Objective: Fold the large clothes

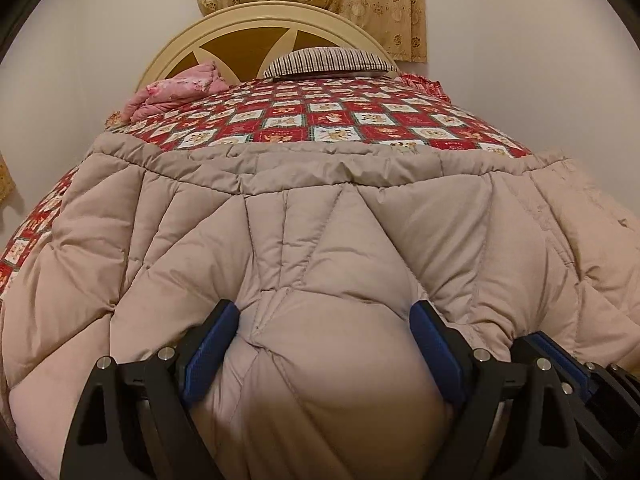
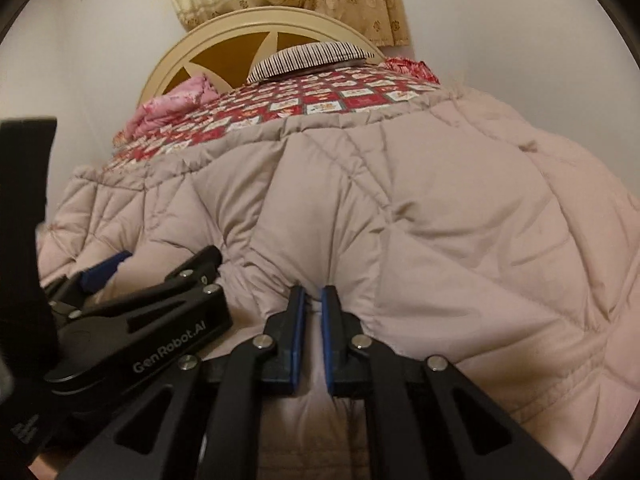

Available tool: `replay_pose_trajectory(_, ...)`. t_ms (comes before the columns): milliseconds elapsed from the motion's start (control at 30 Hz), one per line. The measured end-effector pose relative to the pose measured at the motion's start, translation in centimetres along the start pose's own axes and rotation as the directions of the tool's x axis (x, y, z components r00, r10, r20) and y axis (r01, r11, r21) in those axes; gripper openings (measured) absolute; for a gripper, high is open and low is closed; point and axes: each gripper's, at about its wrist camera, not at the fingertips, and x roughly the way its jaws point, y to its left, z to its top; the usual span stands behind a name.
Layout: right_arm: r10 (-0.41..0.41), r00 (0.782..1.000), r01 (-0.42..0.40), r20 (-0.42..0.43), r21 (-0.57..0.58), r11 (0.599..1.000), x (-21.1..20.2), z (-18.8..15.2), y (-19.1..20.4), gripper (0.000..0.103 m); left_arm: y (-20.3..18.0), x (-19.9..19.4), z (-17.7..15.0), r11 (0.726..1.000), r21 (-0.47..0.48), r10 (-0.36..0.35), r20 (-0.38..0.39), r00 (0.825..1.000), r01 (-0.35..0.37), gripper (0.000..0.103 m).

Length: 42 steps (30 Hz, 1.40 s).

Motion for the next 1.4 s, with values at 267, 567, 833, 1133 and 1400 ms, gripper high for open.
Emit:
replay_pose_trajectory(267,0.061,0.998,-0.061,0.007,0.049,0.997,0.0,-0.3,-1.4,0.008,6.2,-10.0,-3.2,0.977,-0.142,-0.141,0.137,0.980,0.161,0.088)
replay_pose_trajectory(567,0.075,0.997,-0.076,0.015,0.057,0.996,-0.4,-0.7,-1.5,0.008,18.6,-15.1,-12.2,0.783,-0.596,-0.058,0.214,0.975,0.177,0.089)
replay_pose_trajectory(833,0.074,0.997,-0.075,0.017,0.056,0.996,-0.6,-0.7,-1.5,0.009,14.2,-13.1,-14.3,0.741,-0.606,-0.194,0.218,0.956,0.288,0.094)
replay_pose_trajectory(1133,0.051,0.999,-0.050,-0.011,0.048,0.998,-0.8,-0.4,-1.4,0.010,14.3,-7.3,-10.2,0.650,-0.703,-0.198,0.208,0.958,0.287,0.095)
replay_pose_trajectory(1400,0.104,0.991,-0.102,0.079,-0.032,0.994,-4.0,2.8,3.3,0.019,15.2,-6.1,-9.3,0.646,-0.710,-0.187,0.211,0.959,0.282,0.095)
